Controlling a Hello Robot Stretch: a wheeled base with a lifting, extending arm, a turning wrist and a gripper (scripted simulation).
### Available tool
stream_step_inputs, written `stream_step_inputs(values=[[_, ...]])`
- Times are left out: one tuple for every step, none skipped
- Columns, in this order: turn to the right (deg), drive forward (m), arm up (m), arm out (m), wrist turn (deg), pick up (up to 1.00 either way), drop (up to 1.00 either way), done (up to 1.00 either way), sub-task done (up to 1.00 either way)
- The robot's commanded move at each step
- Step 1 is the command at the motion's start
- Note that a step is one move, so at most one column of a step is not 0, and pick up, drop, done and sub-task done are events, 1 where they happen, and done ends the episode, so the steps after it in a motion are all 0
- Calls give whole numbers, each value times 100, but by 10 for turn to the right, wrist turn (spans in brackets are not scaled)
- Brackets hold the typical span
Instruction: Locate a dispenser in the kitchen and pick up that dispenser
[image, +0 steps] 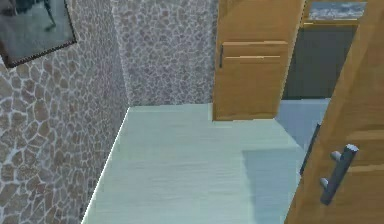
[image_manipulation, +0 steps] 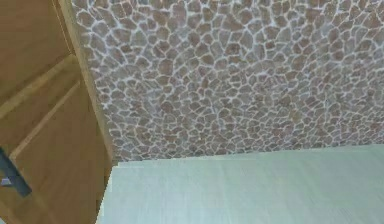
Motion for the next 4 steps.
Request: stream_step_inputs(values=[[0, 90, 0, 0, 0, 0, 0, 0, 0], [300, 0, 0, 0, 0, 0, 0, 0, 0], [0, 40, 0, 0, 0, 0, 0, 0, 0], [450, 0, 0, 0, 0, 0, 0, 0, 0]])
